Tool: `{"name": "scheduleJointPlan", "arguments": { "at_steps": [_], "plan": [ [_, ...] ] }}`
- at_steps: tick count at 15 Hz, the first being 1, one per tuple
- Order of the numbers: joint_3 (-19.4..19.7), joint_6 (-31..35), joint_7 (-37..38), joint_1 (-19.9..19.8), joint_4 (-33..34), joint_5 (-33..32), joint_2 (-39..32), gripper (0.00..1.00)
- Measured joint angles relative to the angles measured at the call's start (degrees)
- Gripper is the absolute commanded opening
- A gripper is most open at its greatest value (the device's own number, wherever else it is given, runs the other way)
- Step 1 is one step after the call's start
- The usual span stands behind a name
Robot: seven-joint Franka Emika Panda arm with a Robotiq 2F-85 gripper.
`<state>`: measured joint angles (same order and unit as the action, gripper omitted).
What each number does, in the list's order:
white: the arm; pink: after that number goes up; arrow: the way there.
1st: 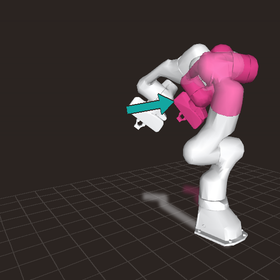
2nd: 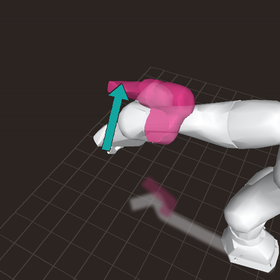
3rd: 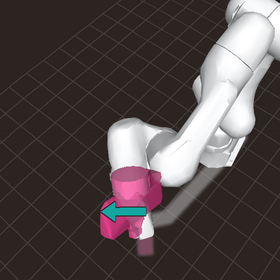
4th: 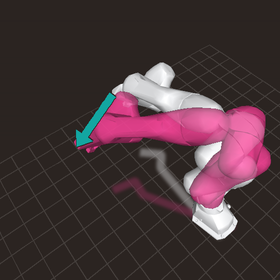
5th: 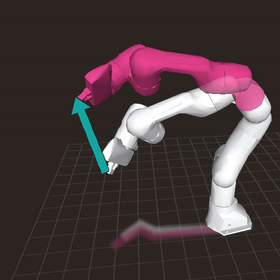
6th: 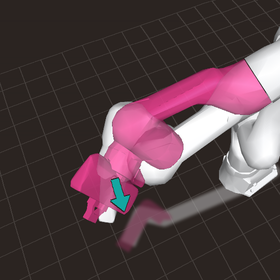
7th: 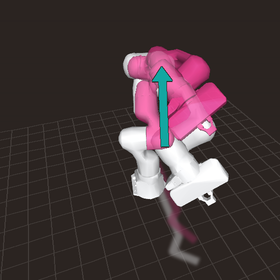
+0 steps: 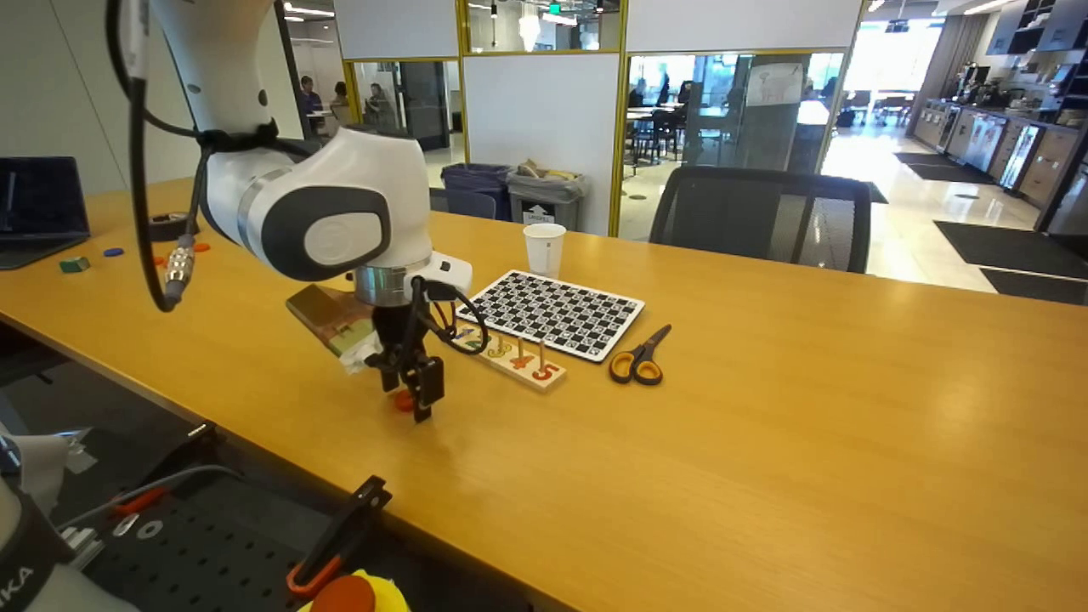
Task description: Place the yellow rings inside the white cup, put the orange rings in the clear cup
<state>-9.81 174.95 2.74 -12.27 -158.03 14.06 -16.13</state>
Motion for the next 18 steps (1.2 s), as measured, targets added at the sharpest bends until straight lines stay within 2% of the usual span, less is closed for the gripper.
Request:
{"name": "scheduleJointPlan", "arguments": {
  "at_steps": [4, 8, 10, 15, 18],
  "plan": [
    [-0.25, 0.26, -0.27, -1.19, 0.01, 0.00, -0.02, 0.21],
    [1.01, 0.29, -0.12, -0.04, 0.19, -0.35, 0.11, 0.22],
    [5.00, 0.29, 1.10, 3.57, 0.43, -2.14, 0.49, 0.22],
    [21.40, 0.13, 9.52, 18.61, 0.98, -12.18, 3.99, 0.22],
    [28.18, -0.12, 15.21, 25.09, 1.12, -17.93, 7.60, 0.22]
  ]
}}
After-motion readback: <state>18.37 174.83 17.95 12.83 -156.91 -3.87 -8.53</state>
